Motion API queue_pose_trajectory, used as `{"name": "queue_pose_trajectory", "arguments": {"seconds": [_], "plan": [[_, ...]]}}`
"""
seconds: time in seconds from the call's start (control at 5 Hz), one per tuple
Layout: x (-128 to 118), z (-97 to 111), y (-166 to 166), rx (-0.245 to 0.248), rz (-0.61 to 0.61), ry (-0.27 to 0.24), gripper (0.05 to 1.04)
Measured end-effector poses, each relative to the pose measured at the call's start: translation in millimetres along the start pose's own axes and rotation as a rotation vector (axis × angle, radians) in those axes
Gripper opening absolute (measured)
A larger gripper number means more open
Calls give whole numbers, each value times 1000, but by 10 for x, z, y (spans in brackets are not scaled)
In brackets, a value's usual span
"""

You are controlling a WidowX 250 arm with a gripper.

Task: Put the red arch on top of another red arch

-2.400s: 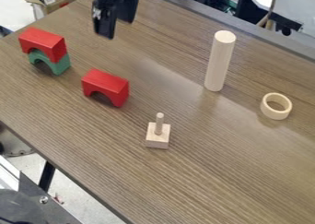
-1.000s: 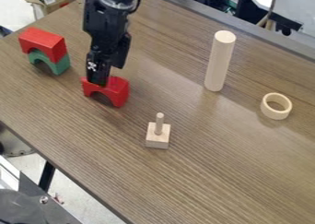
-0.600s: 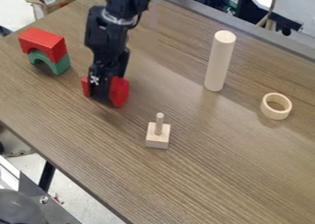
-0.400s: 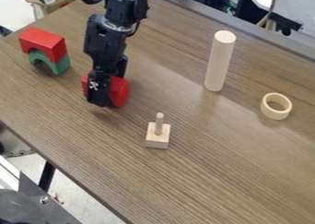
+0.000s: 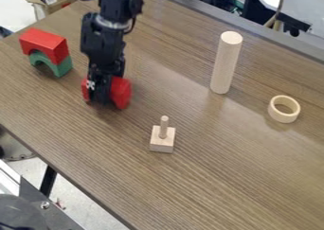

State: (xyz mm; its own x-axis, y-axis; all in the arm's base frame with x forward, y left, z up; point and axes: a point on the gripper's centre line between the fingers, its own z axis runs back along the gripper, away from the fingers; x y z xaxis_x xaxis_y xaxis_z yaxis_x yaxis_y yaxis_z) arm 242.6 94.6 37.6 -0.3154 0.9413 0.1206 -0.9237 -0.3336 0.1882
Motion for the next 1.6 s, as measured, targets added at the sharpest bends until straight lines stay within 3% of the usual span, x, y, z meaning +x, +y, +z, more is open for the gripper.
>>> {"name": "queue_pose_trajectory", "arguments": {"seconds": [0.4,0.6,1.0,1.6], "plan": [[108,808,-174,-136,-33,94,604],[246,1075,-208,-141,-73,89,604],[643,1184,-214,-67,-122,58,604],[920,1041,-187,-29,-67,10,604]]}}
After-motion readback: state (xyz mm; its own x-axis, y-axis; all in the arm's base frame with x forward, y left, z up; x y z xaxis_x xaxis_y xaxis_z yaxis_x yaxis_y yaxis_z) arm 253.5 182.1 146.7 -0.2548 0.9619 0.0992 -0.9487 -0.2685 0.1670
